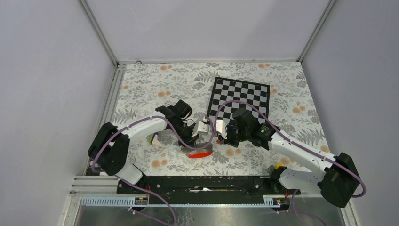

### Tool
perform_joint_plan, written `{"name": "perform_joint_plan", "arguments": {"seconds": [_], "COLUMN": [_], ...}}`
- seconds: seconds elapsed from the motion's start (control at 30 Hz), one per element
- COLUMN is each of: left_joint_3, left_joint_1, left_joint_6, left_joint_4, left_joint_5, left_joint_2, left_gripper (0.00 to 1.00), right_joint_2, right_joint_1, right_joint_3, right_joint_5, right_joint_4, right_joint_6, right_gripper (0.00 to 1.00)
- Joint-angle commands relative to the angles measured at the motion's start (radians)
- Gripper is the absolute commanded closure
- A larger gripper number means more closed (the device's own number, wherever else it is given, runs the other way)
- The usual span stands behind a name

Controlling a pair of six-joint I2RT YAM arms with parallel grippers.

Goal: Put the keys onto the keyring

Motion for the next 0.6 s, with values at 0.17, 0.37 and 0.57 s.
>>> {"name": "perform_joint_plan", "arguments": {"seconds": [0.17,0.37,0.57], "left_joint_3": [0.07,0.116,0.164], "left_joint_1": [0.028,0.059,0.093], "left_joint_6": [-0.029,-0.029,-0.034], "left_joint_4": [-0.188,-0.232,-0.278], "left_joint_5": [-0.152,-0.188,-0.214], "left_joint_2": [0.157,0.242,0.33], "left_gripper": [0.99,0.99,1.0], "right_joint_2": [0.031,0.109,0.164], "right_joint_1": [-0.001,0.004,0.02], "right_joint_3": [-0.047,-0.023,-0.005], "right_joint_5": [0.204,0.252,0.321], "right_joint_4": [0.096,0.096,0.109], "right_joint_6": [0.075,0.095,0.103], "right_gripper": [1.0,1.0,1.0]}}
